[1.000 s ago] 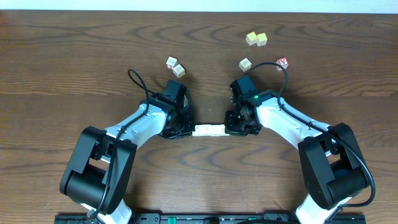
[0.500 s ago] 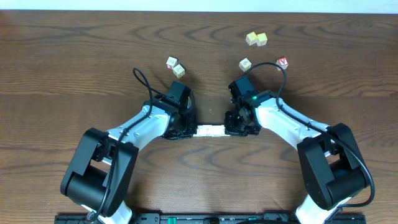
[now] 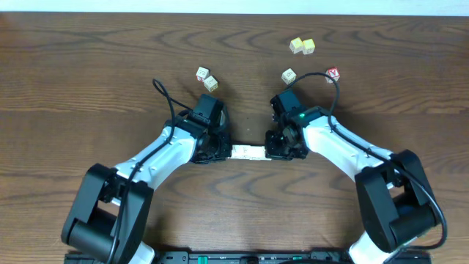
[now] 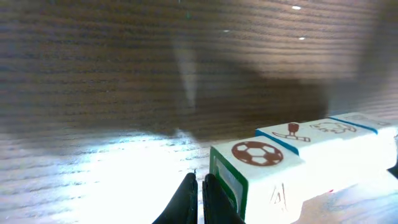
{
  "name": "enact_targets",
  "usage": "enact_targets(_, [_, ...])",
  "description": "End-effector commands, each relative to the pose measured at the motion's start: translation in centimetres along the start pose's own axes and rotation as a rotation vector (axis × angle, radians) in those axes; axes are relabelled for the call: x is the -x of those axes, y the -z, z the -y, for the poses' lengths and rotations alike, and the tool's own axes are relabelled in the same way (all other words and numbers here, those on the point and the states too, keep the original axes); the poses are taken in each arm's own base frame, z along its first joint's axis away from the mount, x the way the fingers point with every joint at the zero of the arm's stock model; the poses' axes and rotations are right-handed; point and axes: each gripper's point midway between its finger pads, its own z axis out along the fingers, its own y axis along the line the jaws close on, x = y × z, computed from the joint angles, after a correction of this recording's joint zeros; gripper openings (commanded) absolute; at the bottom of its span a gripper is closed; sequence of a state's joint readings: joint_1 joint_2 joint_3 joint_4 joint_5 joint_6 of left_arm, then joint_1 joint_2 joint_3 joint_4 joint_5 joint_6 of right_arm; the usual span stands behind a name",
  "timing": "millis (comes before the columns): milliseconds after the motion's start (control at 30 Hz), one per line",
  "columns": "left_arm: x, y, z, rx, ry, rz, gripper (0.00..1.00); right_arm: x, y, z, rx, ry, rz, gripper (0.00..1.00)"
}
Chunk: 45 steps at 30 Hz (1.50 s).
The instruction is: Lift 4 blocks
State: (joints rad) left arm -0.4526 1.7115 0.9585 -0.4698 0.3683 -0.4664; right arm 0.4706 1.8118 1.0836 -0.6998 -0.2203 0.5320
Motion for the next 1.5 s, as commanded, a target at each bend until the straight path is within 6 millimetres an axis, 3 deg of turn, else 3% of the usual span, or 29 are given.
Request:
enact_targets(0, [-0.7,0.6,1.0,-0.037,-0.032,-0.013,0.07,0.4,1.9,-2.4,0.083,0.045,0.033,0.01])
enact_targets(400, [-1.0,0.5,0.7,-0.024,-0.024,-0.026,0.07,0.2,2.0,-2.6,0.097,0.046,0.025,0.01])
enact_targets(667, [-0.4,0.2,-1.8,0.108,0.056,0.013,0.07,0.3,1.5,-1.5,0.041,0.037,0.039,0.01])
enact_targets(1033, [-0.5,-1.2,-2.7,0.143,0.068,-0.008,0.07,0.1,0.5,-0.4,0.009,0.005,0.049,0.01])
enact_targets(1267, [-0.4,-1.3,-2.4,0.124,0.064,-0.005,0.07,-0.2,0.5,-0.9,0.038,0.006,0.033,0.01])
enact_targets(1467, [-0.8,-1.4,-0.6,0.027,0.029,-0.043,0.07,-0.4,0.6,-2.2,0.107,0.014,0.014,0.01])
